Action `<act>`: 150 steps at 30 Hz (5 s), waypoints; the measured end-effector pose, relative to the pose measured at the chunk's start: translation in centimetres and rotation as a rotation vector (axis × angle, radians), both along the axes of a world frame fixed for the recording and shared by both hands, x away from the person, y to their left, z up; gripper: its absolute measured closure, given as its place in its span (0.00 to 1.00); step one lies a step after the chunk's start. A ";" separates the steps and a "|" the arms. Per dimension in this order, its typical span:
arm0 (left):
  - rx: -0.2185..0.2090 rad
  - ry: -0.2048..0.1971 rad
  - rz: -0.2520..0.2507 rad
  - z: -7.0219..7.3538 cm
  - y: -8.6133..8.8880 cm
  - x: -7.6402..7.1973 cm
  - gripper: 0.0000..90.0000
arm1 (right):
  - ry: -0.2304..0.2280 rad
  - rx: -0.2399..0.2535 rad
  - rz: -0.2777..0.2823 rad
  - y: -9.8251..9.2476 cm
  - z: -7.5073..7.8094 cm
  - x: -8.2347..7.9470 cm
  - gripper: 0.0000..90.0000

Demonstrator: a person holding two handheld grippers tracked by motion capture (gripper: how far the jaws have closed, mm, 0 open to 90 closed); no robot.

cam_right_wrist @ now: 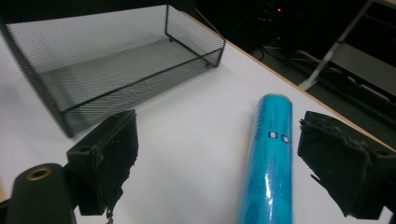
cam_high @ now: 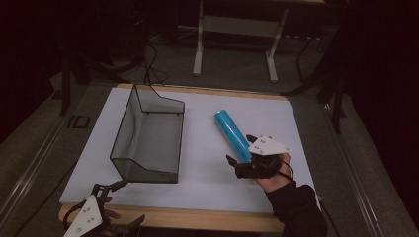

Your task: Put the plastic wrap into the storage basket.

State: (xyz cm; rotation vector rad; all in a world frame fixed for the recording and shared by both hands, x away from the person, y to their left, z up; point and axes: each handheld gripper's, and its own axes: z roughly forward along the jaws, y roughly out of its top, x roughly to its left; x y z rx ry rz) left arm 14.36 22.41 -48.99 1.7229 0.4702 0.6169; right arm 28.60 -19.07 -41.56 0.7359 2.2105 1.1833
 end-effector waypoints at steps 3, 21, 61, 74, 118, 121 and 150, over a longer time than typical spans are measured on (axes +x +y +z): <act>0.004 0.001 0.000 0.0 0.0 0.0 0.00 | 0.017 -0.010 -0.013 0.1 -0.4 1.1 0.14; 0.002 0.011 -0.007 -0.1 0.1 0.1 0.00 | 0.159 -0.047 -0.112 -0.6 -3.4 7.6 0.14; 0.015 0.015 -0.005 -0.2 0.1 0.0 0.00 | 0.608 -0.316 -0.222 0.8 -8.7 15.9 0.26; 0.022 0.015 -0.007 -0.2 0.1 0.0 0.00 | 0.740 -0.455 -0.282 2.7 -9.2 17.1 0.32; 0.043 0.015 -0.002 -0.4 -0.2 0.1 0.00 | 0.677 -0.057 -0.338 3.7 -1.1 15.8 0.35; 0.042 0.015 -0.003 -0.4 -0.2 0.1 0.00 | 0.643 -0.033 -0.345 4.2 -0.2 15.6 0.35; 0.046 0.008 -0.016 -0.3 -0.2 -0.1 0.00 | 0.593 0.188 -0.257 14.4 3.3 15.4 0.35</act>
